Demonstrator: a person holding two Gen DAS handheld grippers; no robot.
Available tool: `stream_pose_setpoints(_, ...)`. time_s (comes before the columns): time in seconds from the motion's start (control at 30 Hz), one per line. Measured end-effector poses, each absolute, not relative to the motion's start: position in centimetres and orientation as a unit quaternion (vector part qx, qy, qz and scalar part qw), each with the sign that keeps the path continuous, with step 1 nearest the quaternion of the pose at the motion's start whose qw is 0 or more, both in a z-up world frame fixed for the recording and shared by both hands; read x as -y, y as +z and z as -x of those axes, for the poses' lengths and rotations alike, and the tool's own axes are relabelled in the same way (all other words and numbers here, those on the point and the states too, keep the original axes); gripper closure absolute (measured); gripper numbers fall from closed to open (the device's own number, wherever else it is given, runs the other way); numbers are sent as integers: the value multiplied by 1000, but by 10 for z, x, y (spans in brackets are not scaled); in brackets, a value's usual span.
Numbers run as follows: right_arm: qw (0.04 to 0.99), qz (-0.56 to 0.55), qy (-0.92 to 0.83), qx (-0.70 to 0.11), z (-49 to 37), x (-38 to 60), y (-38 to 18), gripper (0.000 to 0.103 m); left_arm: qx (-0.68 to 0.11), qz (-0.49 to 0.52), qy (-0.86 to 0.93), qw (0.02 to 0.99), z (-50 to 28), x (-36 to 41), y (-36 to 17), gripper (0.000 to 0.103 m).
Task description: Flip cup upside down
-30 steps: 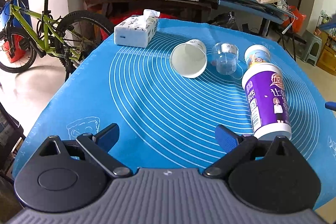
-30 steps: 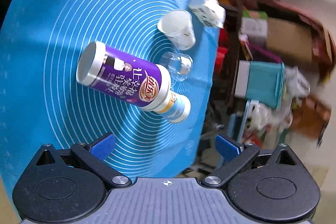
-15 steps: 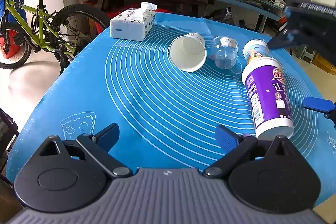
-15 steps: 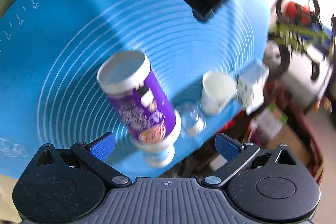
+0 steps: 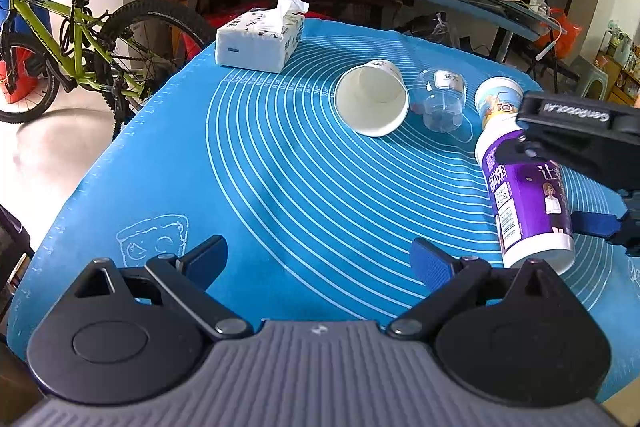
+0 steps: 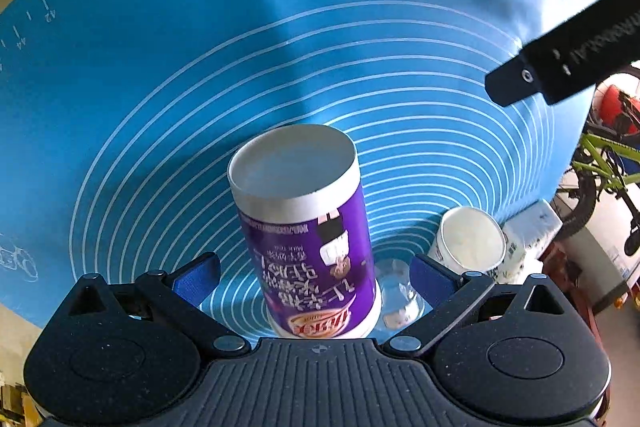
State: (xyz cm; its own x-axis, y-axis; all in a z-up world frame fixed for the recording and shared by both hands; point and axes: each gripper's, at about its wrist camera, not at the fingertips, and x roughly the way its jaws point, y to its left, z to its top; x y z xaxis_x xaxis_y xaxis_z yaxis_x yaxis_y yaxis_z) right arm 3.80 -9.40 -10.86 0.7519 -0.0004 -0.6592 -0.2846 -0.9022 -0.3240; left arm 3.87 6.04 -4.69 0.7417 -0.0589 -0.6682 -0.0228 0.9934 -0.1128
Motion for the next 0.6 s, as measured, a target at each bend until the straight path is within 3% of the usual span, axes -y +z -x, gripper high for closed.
stream_pose_setpoints(0.4,201,907,361,-85,-48,88,-130,25,-361,57,-12,931,-40,-59,-47,6)
stream_pose_setpoints(0.47,207,904,363,-92,-49,88,-128,37,-362,59,-10,930,-41,-59,-47,6)
stream_pose_setpoints(0.6,250,893,360,-105,-52,87,-121,38,-363,61,-10,930,-41,-59,-46,6)
